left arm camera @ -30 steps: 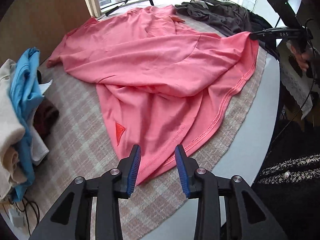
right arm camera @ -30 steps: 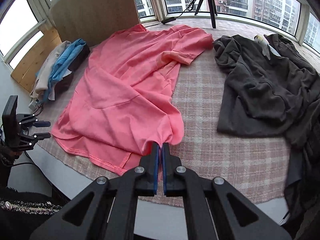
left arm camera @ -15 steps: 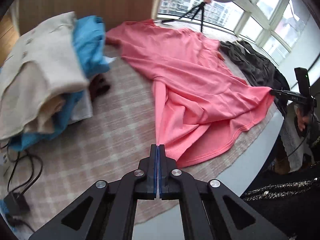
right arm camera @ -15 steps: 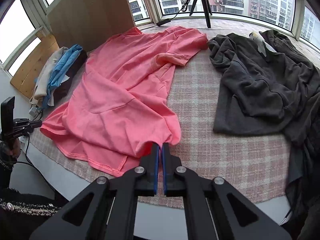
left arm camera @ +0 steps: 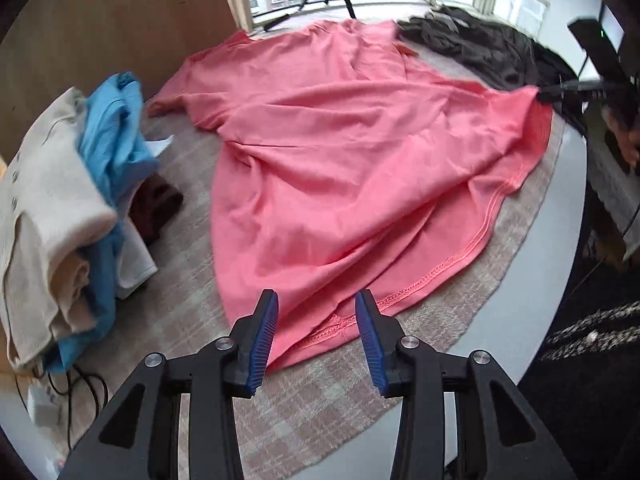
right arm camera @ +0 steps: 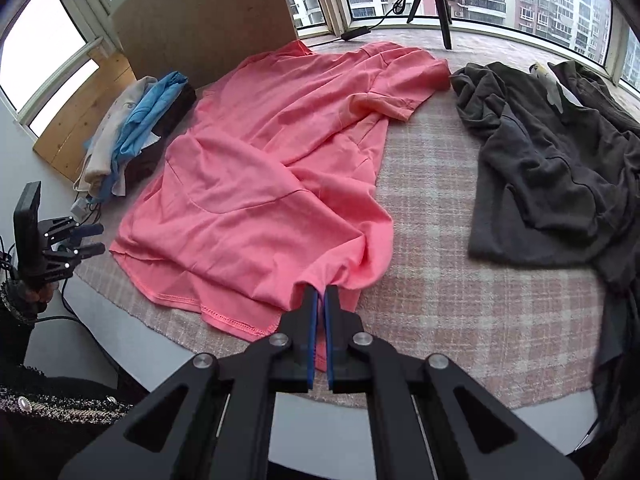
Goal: Fold clothes
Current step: 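Grasp the pink shirt hem with the left gripper and lift it up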
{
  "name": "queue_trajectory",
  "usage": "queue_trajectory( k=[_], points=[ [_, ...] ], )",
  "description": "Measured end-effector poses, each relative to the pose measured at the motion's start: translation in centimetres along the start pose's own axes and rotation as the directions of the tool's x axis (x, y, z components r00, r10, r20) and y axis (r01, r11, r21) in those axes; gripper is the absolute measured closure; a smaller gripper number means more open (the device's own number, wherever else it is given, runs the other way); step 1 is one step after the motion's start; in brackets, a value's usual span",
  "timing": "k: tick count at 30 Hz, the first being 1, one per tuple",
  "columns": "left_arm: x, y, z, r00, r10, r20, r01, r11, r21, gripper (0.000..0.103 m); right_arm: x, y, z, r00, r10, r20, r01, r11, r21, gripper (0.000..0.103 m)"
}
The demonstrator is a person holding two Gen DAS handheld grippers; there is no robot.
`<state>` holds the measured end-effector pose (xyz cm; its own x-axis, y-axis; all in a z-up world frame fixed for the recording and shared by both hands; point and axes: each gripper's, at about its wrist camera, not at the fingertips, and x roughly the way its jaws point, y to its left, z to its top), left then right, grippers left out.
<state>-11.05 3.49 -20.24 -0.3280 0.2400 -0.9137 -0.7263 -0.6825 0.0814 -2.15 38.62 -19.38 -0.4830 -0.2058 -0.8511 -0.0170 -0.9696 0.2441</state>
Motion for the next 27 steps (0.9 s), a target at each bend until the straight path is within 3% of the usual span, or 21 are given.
queue_trajectory(
  k=[3, 4, 5, 9, 11, 13, 16, 18, 27],
  points=[
    [1.7, 0.4, 0.4, 0.999, -0.015, -0.039, 0.015, 1.0, -0.001, 0.066, -0.5, -0.7, 0.1, 1.0, -0.018, 0.01, 0.018, 1.0, 0.019, 0.1],
    [2.2, 0.6, 0.5, 0.999, -0.021, -0.048, 0.021, 1.0, -0.008, 0.075, -0.6, -0.9, 0.1, 1.0, -0.02, 0.013, 0.02, 1.0, 0.022, 0.1],
    [2.6, 0.9, 0.6, 0.998, -0.032, -0.053, 0.03, 0.999, -0.022, 0.101, -0.8, -0.9, 0.1, 1.0, -0.022, 0.015, 0.021, 0.999, 0.024, 0.1],
    [0.4, 3.4, 0.1, 0.998, -0.057, -0.005, 0.055, 0.987, -0.153, 0.102, -1.1, -1.1, 0.1, 1.0, -0.012, 0.026, 0.011, 0.999, 0.036, 0.1],
    [-2.3, 5.8, -1.3, 0.994, -0.08, 0.068, 0.096, 0.956, -0.276, 0.102, -1.3, -0.9, 0.0, 0.999, 0.005, 0.035, -0.007, 0.999, 0.04, 0.1],
    [-4.3, 7.8, -3.0, 0.993, -0.06, 0.099, 0.092, 0.926, -0.366, 0.102, -1.4, -0.4, -0.1, 0.999, 0.023, 0.046, -0.025, 0.999, 0.032, 0.1],
    [-4.4, 9.5, -4.7, 0.999, 0.021, 0.041, -0.003, 0.916, -0.402, 0.102, -0.4, 0.9, -0.4, 0.999, 0.034, 0.022, -0.033, 0.999, -0.013, 0.096],
    [-3.5, 10.2, -5.1, 1.0, 0.013, 0.019, -0.004, 0.901, -0.434, 0.102, 0.7, 1.6, -1.2, 1.0, -0.001, -0.013, 0.001, 0.999, -0.04, 0.074],
    [-2.1, 8.6, -4.0, 0.999, -0.038, 0.016, 0.041, 0.918, -0.394, 0.101, 2.6, 3.5, -4.6, 0.998, -0.045, -0.044, 0.039, 0.989, -0.14, 0.061]
  ],
)
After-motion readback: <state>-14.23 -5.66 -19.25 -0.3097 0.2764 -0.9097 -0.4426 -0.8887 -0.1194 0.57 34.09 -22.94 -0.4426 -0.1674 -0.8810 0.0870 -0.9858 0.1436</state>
